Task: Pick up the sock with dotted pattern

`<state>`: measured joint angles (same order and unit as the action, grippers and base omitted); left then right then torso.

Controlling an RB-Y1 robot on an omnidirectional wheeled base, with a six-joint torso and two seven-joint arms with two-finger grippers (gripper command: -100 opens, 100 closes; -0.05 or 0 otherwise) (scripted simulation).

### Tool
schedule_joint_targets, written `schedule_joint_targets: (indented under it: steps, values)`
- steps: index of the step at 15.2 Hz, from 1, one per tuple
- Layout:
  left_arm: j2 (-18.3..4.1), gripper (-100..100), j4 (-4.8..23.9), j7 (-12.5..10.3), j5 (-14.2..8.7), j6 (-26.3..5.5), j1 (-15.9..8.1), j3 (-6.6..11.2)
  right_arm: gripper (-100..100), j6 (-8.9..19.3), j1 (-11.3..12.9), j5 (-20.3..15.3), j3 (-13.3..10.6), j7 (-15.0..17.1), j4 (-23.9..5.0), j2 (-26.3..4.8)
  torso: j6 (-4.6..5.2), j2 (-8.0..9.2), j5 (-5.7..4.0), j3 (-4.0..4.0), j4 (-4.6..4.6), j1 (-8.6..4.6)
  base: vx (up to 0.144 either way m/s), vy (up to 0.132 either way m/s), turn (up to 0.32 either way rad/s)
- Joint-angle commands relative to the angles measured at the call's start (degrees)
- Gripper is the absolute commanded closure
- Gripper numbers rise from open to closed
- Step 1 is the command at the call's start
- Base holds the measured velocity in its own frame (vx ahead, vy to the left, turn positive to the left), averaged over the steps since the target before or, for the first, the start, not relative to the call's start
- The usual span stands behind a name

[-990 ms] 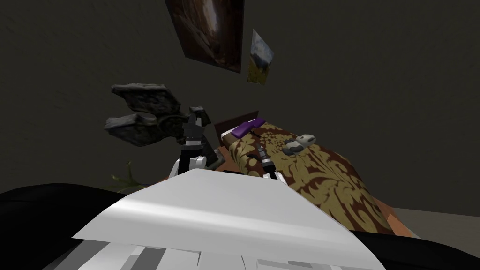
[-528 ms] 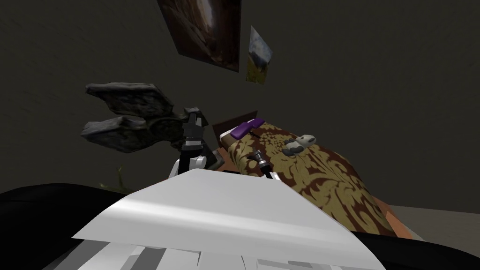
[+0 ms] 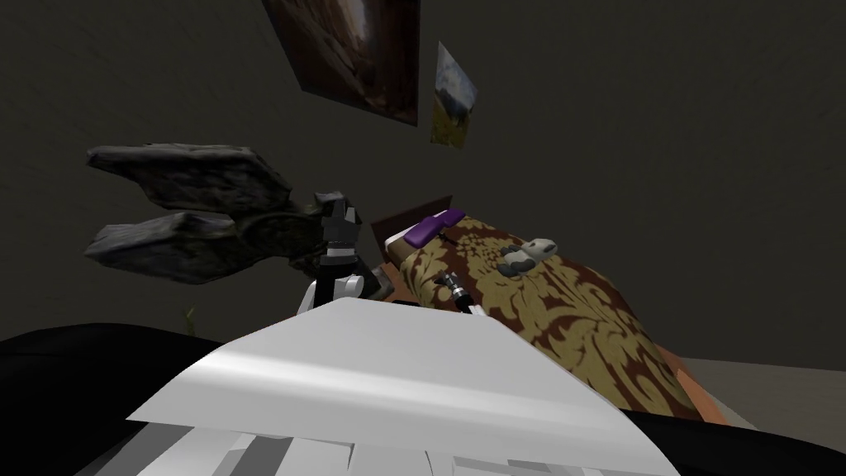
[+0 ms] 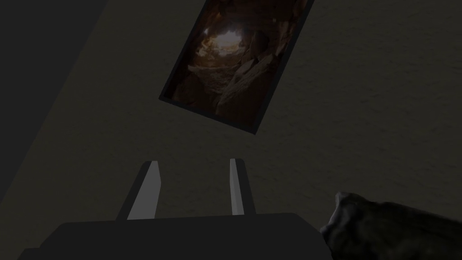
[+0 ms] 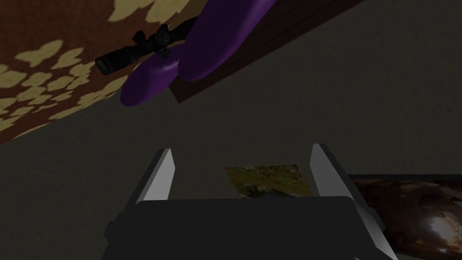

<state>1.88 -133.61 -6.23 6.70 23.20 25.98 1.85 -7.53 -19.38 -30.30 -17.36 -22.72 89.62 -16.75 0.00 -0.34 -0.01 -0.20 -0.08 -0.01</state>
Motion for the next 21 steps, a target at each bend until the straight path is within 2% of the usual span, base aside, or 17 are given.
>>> schedule_joint_targets:
  steps: [1,2,3,4,5,6,7,8,9,10,11,12,13,15,16,18,21]
  values:
    - [0.00,0,0.00,0.00,0.00,0.00,0.00,0.00,-100,1.28,0.51,-1.60,-0.74,-0.99,-2.63,-0.12,0.00,0.00,0.00,0.00,0.00,0.00,0.066,0.003,-0.050]
    - [0.00,0,0.00,0.00,0.00,0.00,0.00,0.00,-100,1.28,0.51,-1.60,-0.74,-0.99,-2.63,-0.12,0.00,0.02,0.00,0.01,0.00,-0.01,0.046,0.002,-0.016]
    - [0.00,0,0.00,0.00,0.00,0.00,0.00,0.00,-100,3.05,1.31,-3.79,-1.84,-2.23,-4.03,-0.23,0.00,0.08,0.00,0.04,0.01,-0.01,0.062,0.004,-0.048]
    - [0.00,0,0.00,0.00,0.00,0.00,0.00,0.00,-100,3.05,1.31,-3.79,-1.84,-2.23,-5.51,-0.23,0.00,0.06,-0.01,0.04,0.02,-0.01,0.073,0.005,-0.044]
    - [0.00,0,0.00,0.00,0.00,0.00,0.00,0.00,-100,4.81,2.12,-5.94,-2.95,-3.47,-7.53,-0.30,0.00,0.03,-0.01,0.02,0.01,-0.01,0.085,0.008,-0.058]
    - [0.00,0,0.00,0.00,0.00,0.00,0.00,0.00,-100,4.81,2.12,-5.99,-2.95,-3.47,-8.40,-0.30,0.01,0.00,0.00,0.00,0.00,0.00,0.084,0.013,-0.054]
    - [0.00,0,0.00,0.00,0.00,0.00,0.00,0.00,-100,6.57,2.92,-8.09,-4.05,-4.70,-10.04,-0.31,0.00,-0.01,0.00,-0.01,0.00,0.01,0.101,0.002,-0.065]
    - [0.00,0,0.00,0.00,0.00,0.00,0.00,0.00,-100,6.57,2.92,-8.17,-4.05,-4.70,-11.28,-0.31,0.00,-0.06,0.00,-0.03,-0.01,-0.01,0.107,0.007,-0.044]
    - [0.00,0,0.00,0.00,0.00,0.00,0.00,0.00,-100,8.16,3.72,-10.20,-5.13,-5.93,-13.29,-0.28,0.00,-0.10,0.00,-0.06,-0.02,-0.01,0.111,0.017,-0.058]
    - [0.00,0,0.00,0.00,0.00,0.00,0.00,0.00,-100,8.31,3.72,-10.34,-5.13,-5.93,-14.14,-0.28,0.00,-0.13,0.00,-0.07,-0.03,0.02,0.098,0.023,-0.051]
    - [0.00,0,0.00,0.00,0.00,0.00,0.00,0.00,-100,10.04,4.51,-12.24,-6.21,-7.14,-15.92,-0.22,0.00,-0.11,0.01,-0.07,-0.02,0.04,0.104,0.015,-0.055]
    - [0.00,0,0.00,0.00,0.00,0.00,0.00,0.00,-100,10.04,4.51,-12.48,-6.21,-7.14,-16.96,-0.22,0.01,-0.12,0.01,-0.07,-0.03,0.03,0.098,0.008,-0.049]
    - [0.00,0,0.00,0.00,0.00,0.00,0.00,0.00,-100,11.54,5.28,-14.47,-7.27,-8.33,-19.01,-0.11,0.00,-0.11,0.00,-0.06,-0.03,0.01,0.097,0.015,-0.062]
    - [0.00,0,0.00,0.00,0.00,0.00,0.00,0.00,-100,11.73,5.28,-14.58,-7.27,-8.33,-19.75,-0.11,0.01,-0.07,0.01,-0.04,-0.02,0.02,0.074,0.014,-0.030]
    - [0.00,0,0.00,0.00,0.00,0.00,0.00,0.00,-100,13.39,6.04,-16.64,-8.30,-9.49,-21.20,0.02,0.00,0.00,0.01,0.00,0.00,0.01,0.061,0.007,-0.041]
    - [0.00,0,0.00,0.00,0.00,0.00,0.00,0.00,-100,13.39,6.04,-16.64,-8.30,-9.49,-22.47,0.02,0.00,0.03,0.00,0.02,0.01,0.01,0.060,0.012,-0.030]
    - [0.00,0,0.00,0.00,0.00,0.00,0.00,0.00,-100,16.58,7.51,-20.59,-10.29,-11.72,-27.19,0.38,0.01,0.06,0.01,0.03,0.01,0.01,0.068,0.013,-0.046]
